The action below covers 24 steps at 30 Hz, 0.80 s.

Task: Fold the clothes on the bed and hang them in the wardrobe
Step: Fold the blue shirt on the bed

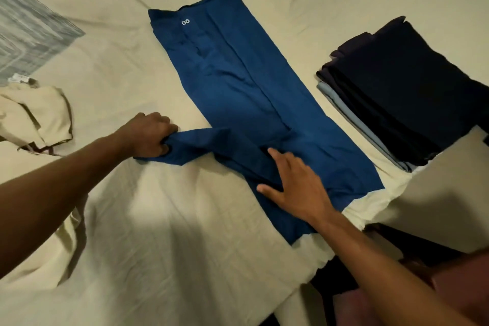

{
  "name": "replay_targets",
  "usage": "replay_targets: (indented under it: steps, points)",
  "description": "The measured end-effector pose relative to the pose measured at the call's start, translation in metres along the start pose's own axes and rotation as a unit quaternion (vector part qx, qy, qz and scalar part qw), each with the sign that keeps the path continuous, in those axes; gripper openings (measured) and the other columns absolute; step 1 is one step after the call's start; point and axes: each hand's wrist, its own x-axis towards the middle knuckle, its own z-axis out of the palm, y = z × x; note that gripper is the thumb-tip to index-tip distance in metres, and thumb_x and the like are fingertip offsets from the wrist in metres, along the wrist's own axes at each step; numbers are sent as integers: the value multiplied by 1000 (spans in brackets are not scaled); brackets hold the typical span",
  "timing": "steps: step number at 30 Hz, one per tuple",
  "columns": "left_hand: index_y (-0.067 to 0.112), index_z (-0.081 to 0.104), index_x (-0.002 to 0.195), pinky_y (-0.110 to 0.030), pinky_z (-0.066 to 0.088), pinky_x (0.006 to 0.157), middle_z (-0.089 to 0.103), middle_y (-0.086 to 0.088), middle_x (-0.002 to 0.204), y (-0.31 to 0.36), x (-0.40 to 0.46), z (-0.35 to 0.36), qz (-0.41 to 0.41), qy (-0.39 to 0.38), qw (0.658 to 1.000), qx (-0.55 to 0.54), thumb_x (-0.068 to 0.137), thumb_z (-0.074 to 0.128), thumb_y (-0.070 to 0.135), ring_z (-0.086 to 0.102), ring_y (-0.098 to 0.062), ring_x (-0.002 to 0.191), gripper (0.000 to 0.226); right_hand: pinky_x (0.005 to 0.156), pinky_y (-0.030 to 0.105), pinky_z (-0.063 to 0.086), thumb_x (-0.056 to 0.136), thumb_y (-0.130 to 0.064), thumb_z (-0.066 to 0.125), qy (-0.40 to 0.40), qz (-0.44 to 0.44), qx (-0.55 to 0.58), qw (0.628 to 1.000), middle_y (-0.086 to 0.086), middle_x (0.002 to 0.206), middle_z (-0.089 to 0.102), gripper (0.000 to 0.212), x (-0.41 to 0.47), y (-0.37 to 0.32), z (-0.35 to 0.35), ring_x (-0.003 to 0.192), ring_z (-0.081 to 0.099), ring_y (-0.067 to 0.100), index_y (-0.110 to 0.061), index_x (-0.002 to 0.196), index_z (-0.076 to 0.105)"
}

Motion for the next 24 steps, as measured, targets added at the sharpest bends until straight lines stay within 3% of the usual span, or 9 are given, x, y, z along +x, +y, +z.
replay_targets:
  steps: [2, 4, 7, 9, 11, 13, 16, 20, 24]
  points:
    - [8, 57, 83, -45, 46, 66, 58, -11, 78, 3, -14, -4, 6, 164, 985, -54, 74, 58, 22, 57, -38, 80, 16, 94, 36, 46, 92, -61, 53, -33, 16, -14, 999, -2, 131, 47, 82, -14, 5, 10, 115, 48, 20, -25, 156, 18]
    - [6, 52, 78, -41, 35, 59, 51, -13, 73, 8, -33, -17, -7, 330, 939, -96, 68, 53, 15, 50, -37, 71, 14, 91, 35, 48, 95, -50, 54, -18, 43, 5, 999, -1, 131, 50, 73, -22, 9, 14, 115, 49, 20, -24, 155, 22]
    - [6, 52, 89, -40, 23, 68, 45, -14, 87, 18, -63, -13, -64, 409, 909, -58, 73, 50, 2, 41, -35, 82, 16, 87, 36, 48, 97, -32, 55, 11, 69, 19, 997, -2, 131, 55, 53, -30, 11, 16, 114, 53, 20, -22, 146, 38]
    - [7, 57, 101, -46, 30, 76, 46, -16, 101, 16, -78, 17, -129, 340, 931, -31, 77, 56, -4, 43, -37, 95, 27, 79, 36, 49, 92, -21, 61, 19, 62, 2, 998, -2, 124, 59, 43, -35, 10, 16, 107, 57, 22, -20, 134, 50]
    - [13, 59, 117, -55, 35, 87, 46, -17, 121, 14, -88, 52, -179, 199, 962, -52, 77, 63, -1, 42, -40, 111, 43, 64, 36, 51, 78, -11, 74, 55, 29, -23, 998, 0, 106, 64, 36, -42, 10, 17, 89, 62, 25, -16, 112, 62]
    - [13, 56, 124, -57, 41, 90, 44, -19, 132, 15, -95, 69, -246, 110, 951, -153, 80, 64, 5, 42, -43, 117, 46, 54, 33, 50, 64, -10, 85, 95, -2, -59, 994, -1, 88, 63, 37, -47, 12, 20, 71, 61, 22, -16, 94, 64]
    - [7, 48, 130, -56, 41, 97, 41, -26, 137, 21, -90, 68, -358, 143, 856, -345, 89, 63, 14, 42, -46, 123, 44, 57, 33, 51, 63, -14, 86, 129, -31, -89, 987, -1, 84, 61, 35, -52, 15, 24, 68, 59, 21, -16, 91, 64]
    - [7, 31, 146, -56, 35, 108, 38, -28, 142, 18, -67, 55, -458, 137, 755, -449, 90, 69, 37, 38, -46, 132, 75, 56, 34, 52, 63, -12, 86, 130, -17, -105, 986, 0, 91, 63, 38, -55, 18, 30, 72, 61, 22, -16, 96, 66]
    - [-2, 53, 123, -51, 52, 93, 61, -20, 115, -2, -53, 52, -483, 89, 626, -606, 77, 76, 30, 60, -36, 102, 61, 49, 31, 51, 62, -6, 86, 118, -8, -107, 987, 1, 94, 68, 44, -55, 21, 36, 71, 64, 22, -15, 102, 69]
